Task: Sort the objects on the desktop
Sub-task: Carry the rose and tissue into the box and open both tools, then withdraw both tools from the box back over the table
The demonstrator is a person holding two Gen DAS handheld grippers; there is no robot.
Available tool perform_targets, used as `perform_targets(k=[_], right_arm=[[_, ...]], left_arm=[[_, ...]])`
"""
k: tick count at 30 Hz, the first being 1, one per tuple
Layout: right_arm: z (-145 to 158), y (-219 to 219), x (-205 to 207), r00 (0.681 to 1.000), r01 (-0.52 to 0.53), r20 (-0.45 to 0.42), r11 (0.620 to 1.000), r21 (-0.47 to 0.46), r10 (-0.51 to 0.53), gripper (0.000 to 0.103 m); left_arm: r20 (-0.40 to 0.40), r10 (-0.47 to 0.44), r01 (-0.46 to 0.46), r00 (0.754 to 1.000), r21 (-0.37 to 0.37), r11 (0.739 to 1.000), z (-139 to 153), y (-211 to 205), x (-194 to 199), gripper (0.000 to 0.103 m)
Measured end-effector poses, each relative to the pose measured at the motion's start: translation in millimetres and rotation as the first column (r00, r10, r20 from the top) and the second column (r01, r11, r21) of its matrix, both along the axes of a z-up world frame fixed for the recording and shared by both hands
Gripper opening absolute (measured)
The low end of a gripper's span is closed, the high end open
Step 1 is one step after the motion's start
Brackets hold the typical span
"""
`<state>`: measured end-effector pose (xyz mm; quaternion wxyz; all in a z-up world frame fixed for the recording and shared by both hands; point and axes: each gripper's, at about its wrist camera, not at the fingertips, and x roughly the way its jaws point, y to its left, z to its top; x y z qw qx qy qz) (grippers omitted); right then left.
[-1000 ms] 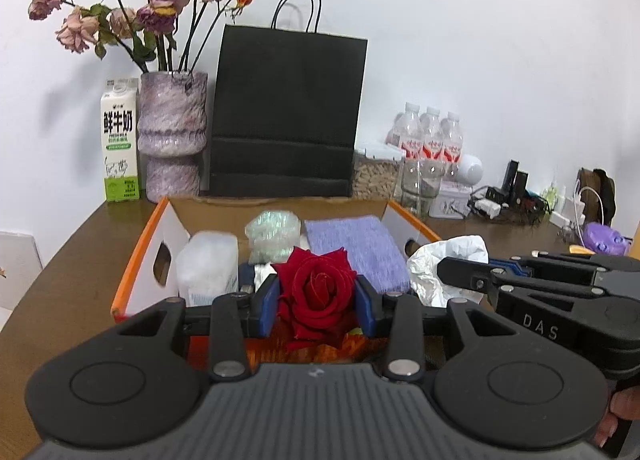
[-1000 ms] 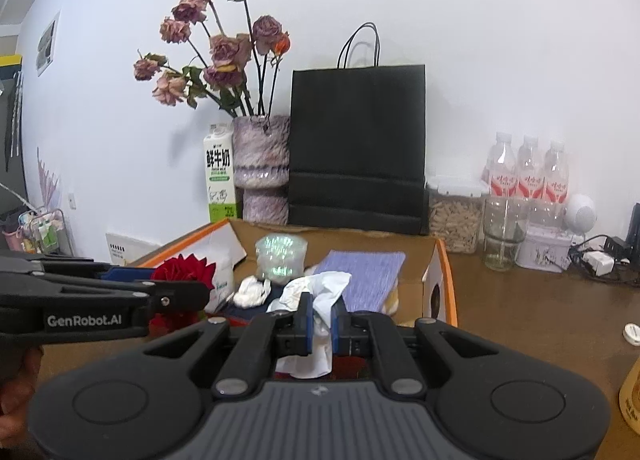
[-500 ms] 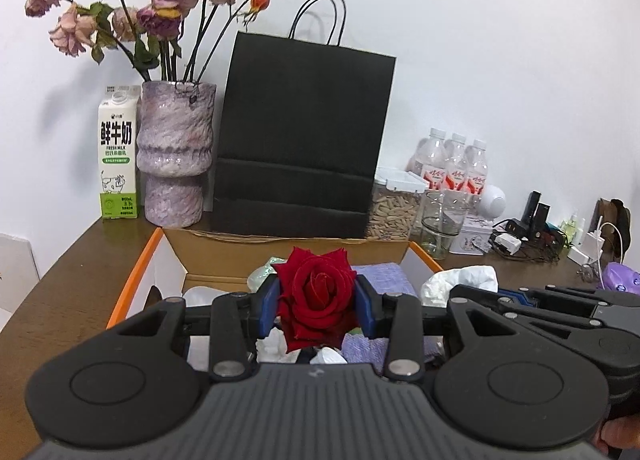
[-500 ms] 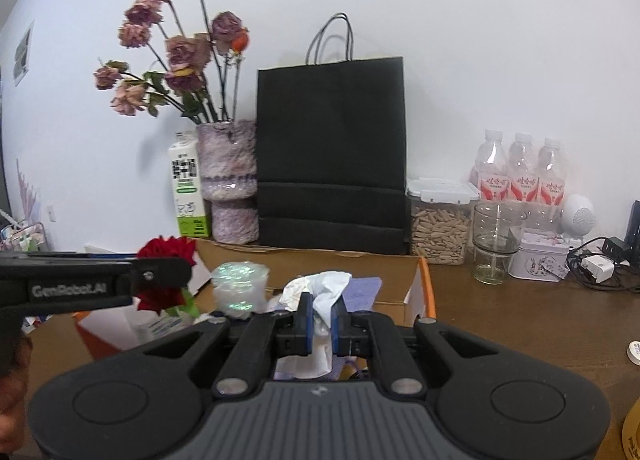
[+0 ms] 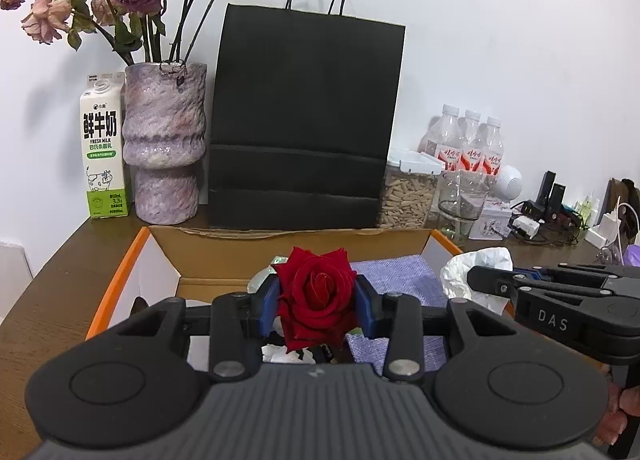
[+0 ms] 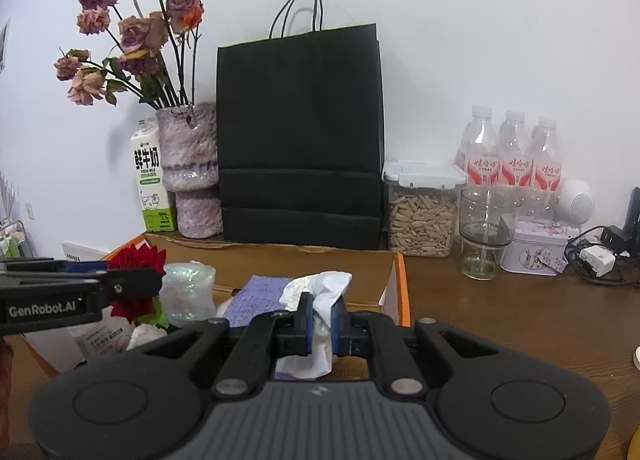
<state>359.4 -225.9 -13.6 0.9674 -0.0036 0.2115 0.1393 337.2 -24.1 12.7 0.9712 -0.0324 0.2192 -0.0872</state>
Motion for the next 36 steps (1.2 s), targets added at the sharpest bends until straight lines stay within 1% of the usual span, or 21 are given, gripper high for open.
perform_targets(k=[4, 6, 7, 8, 9, 10, 11, 12, 13, 14, 15, 16, 17, 23, 29, 36], right_arm=[[-2.0, -1.5, -0.6, 1.0, 0.0, -0.006, 1.0, 0.009, 0.0, 0.008], [-3.3, -3.3, 0.1, 1.0, -0.005, -0.019, 1.0, 0.023, 0.006, 0.01], [-3.3, -3.5, 0.8, 1.0, -0.006, -0.026, 1.0, 0.029, 0.007, 0.013], [-3.6, -4.0, 1.0, 0.999, -0.008, -0.034, 0.999, 0.034, 0.009, 0.018], [-3.7, -4.3, 0.6, 0.999, -0.012, -0.04, 0.999, 0.04, 0.013, 0.033], [-3.5, -4.5, -0.4, 0.999, -0.012, -0.039, 0.999, 0.041, 0.014, 0.043], [-2.9, -4.1, -1.7, 0.999, -0.011, -0.032, 0.999, 0.038, 0.013, 0.064], [-2.1, -3.5, -3.1, 1.0, -0.012, -0.023, 0.999, 0.032, 0.013, 0.081], [-1.4, -2.5, -4.7, 1.0, -0.005, -0.011, 1.0, 0.023, 0.005, 0.083], [-0.6, -1.3, -5.7, 1.0, 0.007, 0.0, 1.0, 0.008, -0.007, 0.089], [-0.1, -0.7, -5.9, 1.0, 0.009, 0.003, 1.0, -0.002, -0.009, 0.092], [-0.1, -0.2, -5.5, 1.0, 0.01, 0.002, 1.0, -0.007, -0.01, 0.102], [-0.5, 0.2, -5.4, 1.0, 0.008, 0.0, 1.0, -0.008, -0.008, 0.103], [-3.4, 4.9, -4.4, 1.0, -0.006, -0.017, 0.999, -0.035, 0.006, 0.103], [-2.8, 3.9, -5.9, 1.0, 0.0, -0.014, 0.999, -0.032, 0.0, 0.103], [-2.2, 6.8, -9.9, 1.0, -0.001, -0.002, 0.999, -0.05, 0.001, 0.103]], left_arm=[[-0.015, 0.017, -0.017, 1.0, 0.012, 1.0, -5.1, -0.2, 2.8, 0.042], [-0.017, 0.026, -0.026, 1.0, 0.021, 0.999, -6.8, -0.3, 3.1, 0.047], [-0.018, 0.033, -0.032, 0.999, 0.03, 0.999, -7.3, -0.5, 3.5, 0.055], [-0.014, 0.037, -0.036, 0.999, 0.039, 0.999, -7.5, -0.9, 3.0, 0.069], [-0.007, 0.043, -0.042, 0.999, 0.051, 0.998, -7.3, -1.7, 2.0, 0.08], [0.001, 0.052, -0.052, 0.999, 0.064, 0.997, -6.6, -2.7, 0.6, 0.099], [0.018, 0.062, -0.063, 0.998, 0.079, 0.995, -5.4, -3.9, -1.3, 0.103], [0.038, 0.07, -0.073, 0.997, 0.096, 0.993, -3.9, -5.3, -3.5, 0.103], [0.053, 0.078, -0.083, 0.996, 0.107, 0.991, -2.2, -6.1, -5.4, 0.103], [0.064, 0.09, -0.097, 0.994, 0.112, 0.989, -0.5, -5.8, -6.8, 0.103], [0.069, 0.106, -0.113, 0.992, 0.114, 0.987, 0.6, -5.2, -7.5, 0.103], [0.07, 0.116, -0.123, 0.991, 0.117, 0.985, 1.3, -4.4, -7.3, 0.103], [0.067, 0.12, -0.127, 0.991, 0.118, 0.985, 1.7, -3.6, -6.5, 0.103], [0.045, 0.13, -0.135, 0.99, 0.117, 0.984, 0.6, -0.2, -3.3, 0.103], [0.039, 0.13, -0.134, 0.991, 0.12, 0.984, -1.1, 1.9, -2.9, 0.103], [0.04, 0.13, -0.133, 0.991, 0.115, 0.984, -1.5, 2.7, -5.4, 0.103]])
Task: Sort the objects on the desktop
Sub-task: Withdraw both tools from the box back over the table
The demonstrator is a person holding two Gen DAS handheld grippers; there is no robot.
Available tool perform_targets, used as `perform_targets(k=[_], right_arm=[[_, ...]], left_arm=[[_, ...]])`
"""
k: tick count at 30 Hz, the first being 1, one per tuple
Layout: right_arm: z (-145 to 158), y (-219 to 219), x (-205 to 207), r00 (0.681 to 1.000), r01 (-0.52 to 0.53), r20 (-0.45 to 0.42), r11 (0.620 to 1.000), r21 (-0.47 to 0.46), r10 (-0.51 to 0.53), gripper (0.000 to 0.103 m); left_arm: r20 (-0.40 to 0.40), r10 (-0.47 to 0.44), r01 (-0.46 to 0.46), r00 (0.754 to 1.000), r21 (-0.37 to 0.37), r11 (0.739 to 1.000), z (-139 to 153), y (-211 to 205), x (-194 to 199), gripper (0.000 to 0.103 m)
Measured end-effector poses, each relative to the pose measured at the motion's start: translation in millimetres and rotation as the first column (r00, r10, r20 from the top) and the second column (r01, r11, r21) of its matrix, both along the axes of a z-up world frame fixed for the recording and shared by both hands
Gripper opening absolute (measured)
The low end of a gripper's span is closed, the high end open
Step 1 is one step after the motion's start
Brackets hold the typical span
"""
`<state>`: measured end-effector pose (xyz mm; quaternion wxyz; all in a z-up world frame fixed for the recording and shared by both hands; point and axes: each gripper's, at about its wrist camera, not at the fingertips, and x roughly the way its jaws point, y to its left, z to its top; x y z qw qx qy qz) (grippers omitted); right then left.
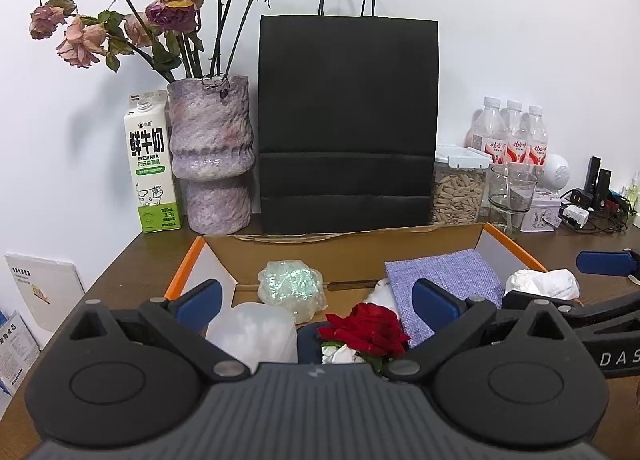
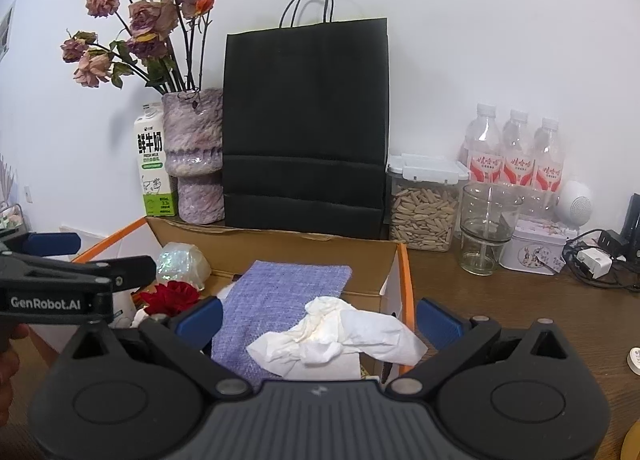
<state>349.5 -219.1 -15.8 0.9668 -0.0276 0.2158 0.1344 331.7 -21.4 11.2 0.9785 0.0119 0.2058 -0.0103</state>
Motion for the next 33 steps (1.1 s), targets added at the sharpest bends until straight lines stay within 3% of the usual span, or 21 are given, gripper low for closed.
perform_targets(k=[33], right_arm=[[-4.0, 0.9, -69.1, 1.0, -0.004, 0.01, 1.0, -0.027, 0.004, 0.103]], left_arm=[[0.015, 0.033, -0.033, 0.999, 0.015, 0.999, -3.1, 12.0, -56.4, 0.103]])
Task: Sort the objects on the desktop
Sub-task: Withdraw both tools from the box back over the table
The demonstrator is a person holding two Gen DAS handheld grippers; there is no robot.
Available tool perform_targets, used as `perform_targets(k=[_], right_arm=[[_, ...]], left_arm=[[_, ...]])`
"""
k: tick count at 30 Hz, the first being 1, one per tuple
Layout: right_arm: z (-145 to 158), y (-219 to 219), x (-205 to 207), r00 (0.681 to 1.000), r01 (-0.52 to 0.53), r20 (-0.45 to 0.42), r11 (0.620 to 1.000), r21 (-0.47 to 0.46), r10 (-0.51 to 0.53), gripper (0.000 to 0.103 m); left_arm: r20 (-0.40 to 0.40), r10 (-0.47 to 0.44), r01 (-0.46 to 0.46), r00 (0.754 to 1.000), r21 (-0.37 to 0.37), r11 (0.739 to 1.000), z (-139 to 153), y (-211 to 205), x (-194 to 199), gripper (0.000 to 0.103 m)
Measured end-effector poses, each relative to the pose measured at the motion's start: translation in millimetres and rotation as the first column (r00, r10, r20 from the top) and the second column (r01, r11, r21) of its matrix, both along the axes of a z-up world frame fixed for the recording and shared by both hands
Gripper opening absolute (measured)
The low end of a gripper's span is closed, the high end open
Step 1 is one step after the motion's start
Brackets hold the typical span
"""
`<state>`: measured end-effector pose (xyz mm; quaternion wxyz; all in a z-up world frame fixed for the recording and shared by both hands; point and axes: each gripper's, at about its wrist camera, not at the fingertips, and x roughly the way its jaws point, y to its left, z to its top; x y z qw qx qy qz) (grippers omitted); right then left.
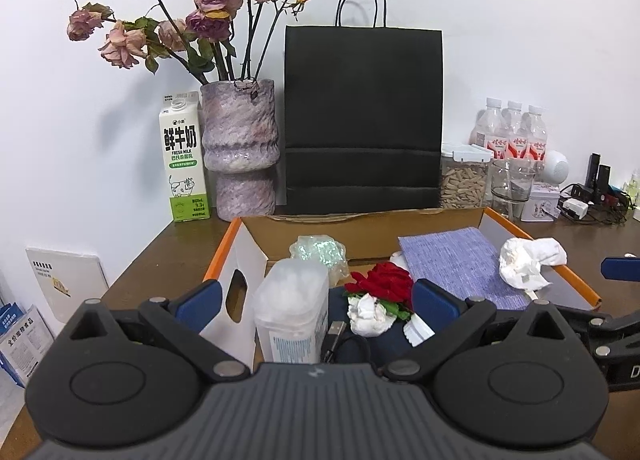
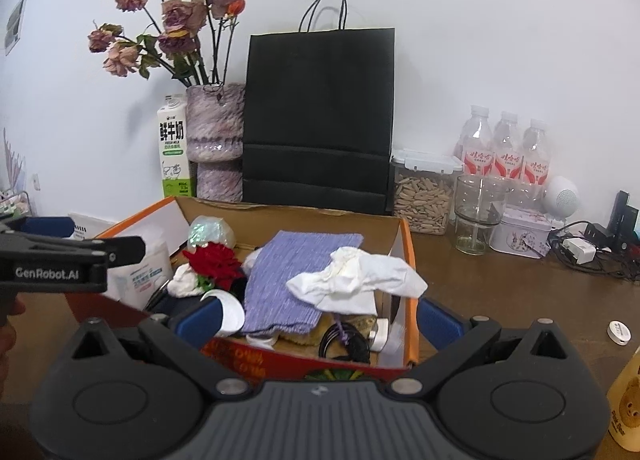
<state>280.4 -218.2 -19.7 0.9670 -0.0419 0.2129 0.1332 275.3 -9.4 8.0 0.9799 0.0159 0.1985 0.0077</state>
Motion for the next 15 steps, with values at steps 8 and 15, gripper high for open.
perform_targets(k=[8, 15], right_arm=[[-1.7, 1.1, -13.2, 1.0, -0.004, 0.0, 1.0, 0.006, 0.004, 0.103], [-8.0, 1.7, -27.8, 1.0, -0.015, -0.012, 1.0, 0.009, 0.015, 0.103]], left_arm=[[-0.013, -0.001, 0.001, 1.0, 0.007, 1.0, -7.4, -0.6, -14.1, 0.103], [-0.025, -0.007, 0.007, 1.0, 0.005, 1.0, -11.4, 1.4, -25.6, 0.103]])
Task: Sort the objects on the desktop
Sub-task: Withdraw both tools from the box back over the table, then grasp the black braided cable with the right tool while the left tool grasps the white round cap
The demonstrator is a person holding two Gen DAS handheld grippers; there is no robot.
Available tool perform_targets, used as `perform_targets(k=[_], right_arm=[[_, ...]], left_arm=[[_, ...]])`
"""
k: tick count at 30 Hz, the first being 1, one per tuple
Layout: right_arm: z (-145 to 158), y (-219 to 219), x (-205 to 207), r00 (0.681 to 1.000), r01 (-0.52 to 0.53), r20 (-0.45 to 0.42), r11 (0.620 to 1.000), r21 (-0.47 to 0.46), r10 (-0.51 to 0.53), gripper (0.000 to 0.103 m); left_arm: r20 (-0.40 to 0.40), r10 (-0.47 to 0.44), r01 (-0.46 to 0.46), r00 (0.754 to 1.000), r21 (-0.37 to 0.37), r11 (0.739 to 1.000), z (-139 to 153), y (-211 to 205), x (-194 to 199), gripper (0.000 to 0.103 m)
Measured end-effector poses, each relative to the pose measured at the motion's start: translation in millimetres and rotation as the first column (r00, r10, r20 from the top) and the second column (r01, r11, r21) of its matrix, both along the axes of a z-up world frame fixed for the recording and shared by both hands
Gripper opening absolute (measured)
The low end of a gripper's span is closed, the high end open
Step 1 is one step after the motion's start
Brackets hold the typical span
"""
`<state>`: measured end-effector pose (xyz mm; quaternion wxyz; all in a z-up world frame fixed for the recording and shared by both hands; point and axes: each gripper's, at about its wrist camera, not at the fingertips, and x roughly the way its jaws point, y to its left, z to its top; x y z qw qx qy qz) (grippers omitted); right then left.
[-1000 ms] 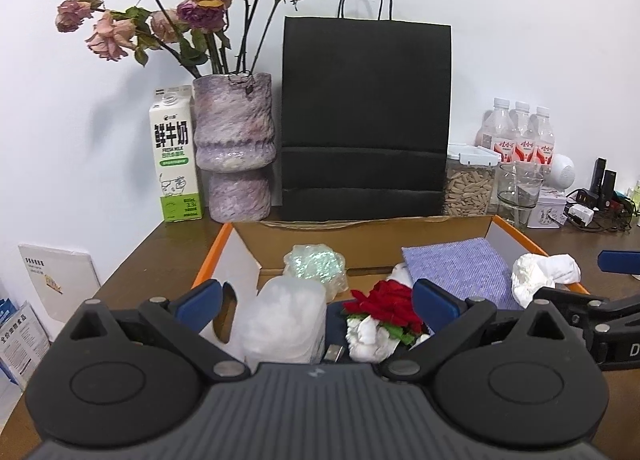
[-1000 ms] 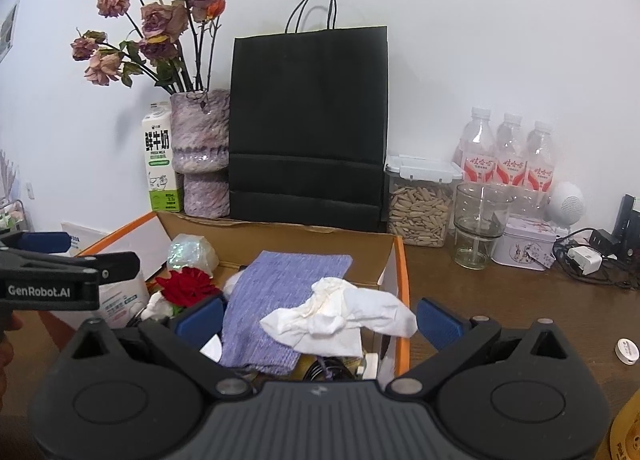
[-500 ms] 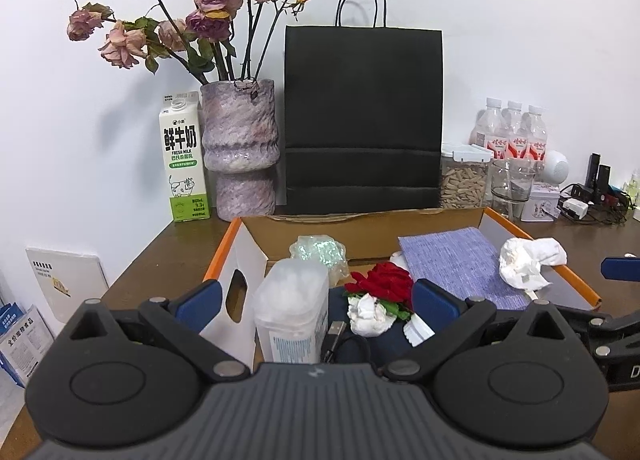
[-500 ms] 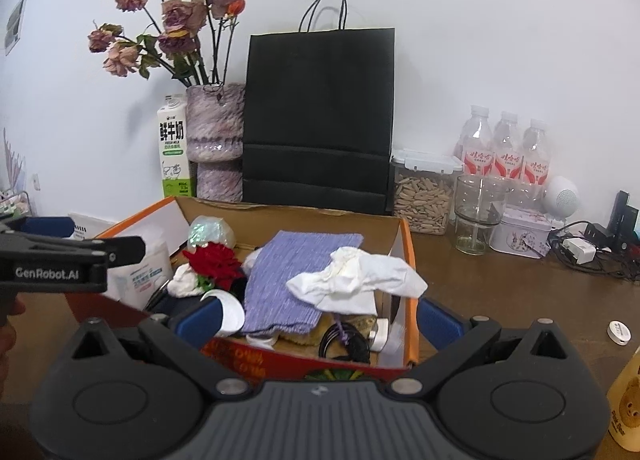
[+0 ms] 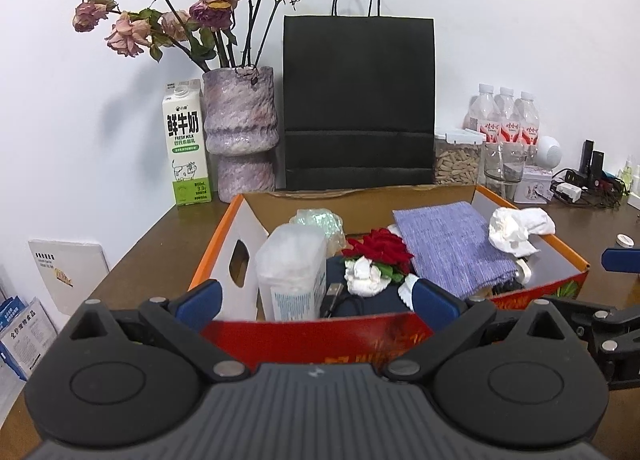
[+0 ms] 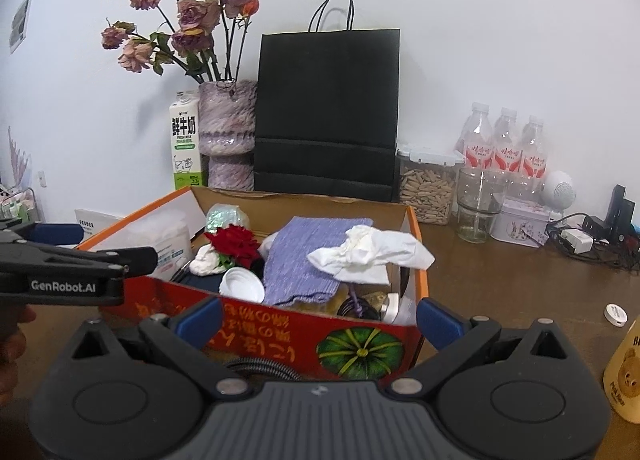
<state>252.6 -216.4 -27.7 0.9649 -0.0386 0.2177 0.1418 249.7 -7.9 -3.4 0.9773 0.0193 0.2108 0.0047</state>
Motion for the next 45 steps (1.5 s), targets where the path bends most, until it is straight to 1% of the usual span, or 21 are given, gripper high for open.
perform_targets(k=[6, 10, 13, 17, 22, 24, 27, 31, 35, 39, 40, 41, 42, 45], right_arm=[[-10.5, 3.6, -11.9, 0.999, -0.023, -0.039, 1.0, -0.007, 0.022, 0.103], [-24.3, 13.4, -13.9, 0.992, -0.061, -0.115, 0.998, -0.034, 0.056, 0.103], [-33.0, 21.0, -13.1, 0.986, -0.077, -0.152, 0.996, -0.046, 0.069, 0.103], [-43.0, 28.9, -8.8, 0.978, -0.081, -0.196, 0.996, -0.048, 0.07, 0.103], [-53.6, 34.5, 8.0, 0.965, -0.055, -0.258, 0.998, -0.022, 0.048, 0.103], [-56.0, 39.1, 12.3, 0.965, -0.051, -0.259, 0.998, -0.042, 0.039, 0.103], [-56.7, 45.2, 13.2, 0.965, -0.062, -0.258, 0.997, -0.042, 0.049, 0.103], [-54.4, 44.5, 12.7, 0.962, -0.053, -0.269, 0.999, 0.006, 0.053, 0.103], [-58.8, 53.0, 9.2, 0.969, -0.073, -0.241, 0.996, -0.056, 0.057, 0.103], [-58.3, 53.8, 6.4, 0.967, -0.094, -0.242, 0.994, -0.05, 0.08, 0.103], [-57.9, 53.4, 5.7, 0.967, -0.099, -0.24, 0.994, -0.046, 0.085, 0.102], [-56.7, 53.0, 3.9, 0.969, -0.106, -0.231, 0.993, -0.042, 0.093, 0.093], [-55.7, 53.2, 2.6, 0.968, -0.117, -0.226, 0.992, -0.038, 0.106, 0.09], [-55.9, 54.8, -1.7, 0.968, -0.129, -0.221, 0.991, -0.04, 0.117, 0.089]], left_arm=[[-0.055, -0.004, 0.004, 0.999, -0.003, 1.0, -12.8, 8.1, -10.6, 0.103], [-0.126, -0.015, 0.013, 0.992, -0.017, 1.0, -25.1, 17.1, -14.8, 0.103], [-0.169, -0.023, 0.019, 0.985, -0.026, 0.999, -32.5, 23.6, -17.3, 0.103], [-0.19, -0.014, 0.009, 0.982, -0.027, 1.0, -37.5, 34.2, -20.4, 0.103], [-0.205, 0.001, -0.012, 0.979, -0.054, 0.998, -38.6, 47.5, -20.8, 0.103], [-0.209, 0.007, -0.019, 0.978, -0.058, 0.998, -38.4, 49.5, -20.1, 0.103], [-0.212, 0.006, -0.021, 0.977, -0.067, 0.998, -37.2, 51.4, -20.4, 0.103], [-0.211, -0.002, -0.014, 0.977, -0.074, 0.997, -36.0, 50.6, -22.4, 0.103], [-0.212, -0.007, -0.009, 0.977, -0.074, 0.997, -36.1, 49.0, -22.5, 0.103], [-0.215, -0.008, -0.008, 0.977, -0.072, 0.997, -36.5, 48.4, -22.6, 0.103], [-0.215, -0.008, -0.008, 0.977, -0.072, 0.997, -36.7, 48.1, -22.6, 0.103], [-0.216, -0.009, -0.007, 0.976, -0.071, 0.997, -37.0, 47.8, -22.8, 0.103], [-0.215, -0.01, -0.005, 0.976, -0.07, 0.998, -37.2, 47.4, -23.3, 0.103], [-0.214, -0.014, 0.0, 0.977, -0.064, 0.998, -37.6, 46.1, -23.2, 0.103]])
